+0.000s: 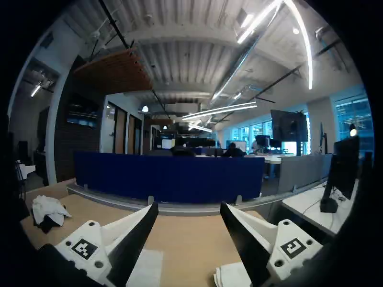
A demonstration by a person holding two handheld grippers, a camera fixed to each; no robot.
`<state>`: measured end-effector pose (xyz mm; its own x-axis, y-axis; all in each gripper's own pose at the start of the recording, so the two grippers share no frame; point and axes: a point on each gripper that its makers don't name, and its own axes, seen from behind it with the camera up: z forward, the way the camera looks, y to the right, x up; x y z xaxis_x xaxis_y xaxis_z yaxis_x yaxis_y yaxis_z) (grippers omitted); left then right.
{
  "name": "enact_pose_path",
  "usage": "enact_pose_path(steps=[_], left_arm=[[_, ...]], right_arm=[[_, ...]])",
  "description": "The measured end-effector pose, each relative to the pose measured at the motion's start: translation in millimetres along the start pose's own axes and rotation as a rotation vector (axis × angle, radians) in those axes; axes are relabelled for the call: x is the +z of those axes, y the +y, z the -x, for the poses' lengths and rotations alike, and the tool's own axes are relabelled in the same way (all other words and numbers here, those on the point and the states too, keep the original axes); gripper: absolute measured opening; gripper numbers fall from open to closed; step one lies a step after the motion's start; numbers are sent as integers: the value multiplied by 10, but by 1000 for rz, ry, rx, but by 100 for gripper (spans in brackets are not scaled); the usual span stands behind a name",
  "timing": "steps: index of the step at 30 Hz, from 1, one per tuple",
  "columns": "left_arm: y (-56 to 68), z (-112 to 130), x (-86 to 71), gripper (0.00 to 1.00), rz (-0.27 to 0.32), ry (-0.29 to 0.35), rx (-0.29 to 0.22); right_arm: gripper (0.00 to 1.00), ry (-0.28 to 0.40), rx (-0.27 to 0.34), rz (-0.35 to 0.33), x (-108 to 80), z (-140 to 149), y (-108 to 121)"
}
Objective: Fold towel
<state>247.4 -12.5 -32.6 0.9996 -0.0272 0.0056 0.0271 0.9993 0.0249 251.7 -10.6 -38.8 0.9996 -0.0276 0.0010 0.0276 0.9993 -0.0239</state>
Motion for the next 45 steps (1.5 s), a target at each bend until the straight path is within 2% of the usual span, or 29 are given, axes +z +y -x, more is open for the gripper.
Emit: enact_pose_path(steps=[6, 12, 21, 24, 29, 33, 36, 45], left_arm=[[69, -20, 13, 97, 19, -15, 32], [230, -20, 37, 96, 70, -44, 65], [481, 95, 54, 97, 191, -115, 133], [584, 165, 29, 97, 240, -145, 149], [757, 289, -26, 97, 313, -184, 202], [857, 401, -57, 97, 341, -204, 240], [944, 533, -81, 97, 361, -226, 249], [1063, 1019, -111, 97, 395, -296, 272]], right_arm=[[100, -17, -19, -15, 7, 10, 44], [100, -39, -47, -56, 43, 26, 50], [100, -138, -158, -215, 2, 222, -207], [100, -181, -192, -280, -52, 323, -332], [100, -232, -202, -364, -157, 419, -457], [100, -248, -211, -380, -205, 479, -461], [100, -266, -229, -392, -226, 578, -486], [100, -327, -271, -444, -260, 998, -649]])
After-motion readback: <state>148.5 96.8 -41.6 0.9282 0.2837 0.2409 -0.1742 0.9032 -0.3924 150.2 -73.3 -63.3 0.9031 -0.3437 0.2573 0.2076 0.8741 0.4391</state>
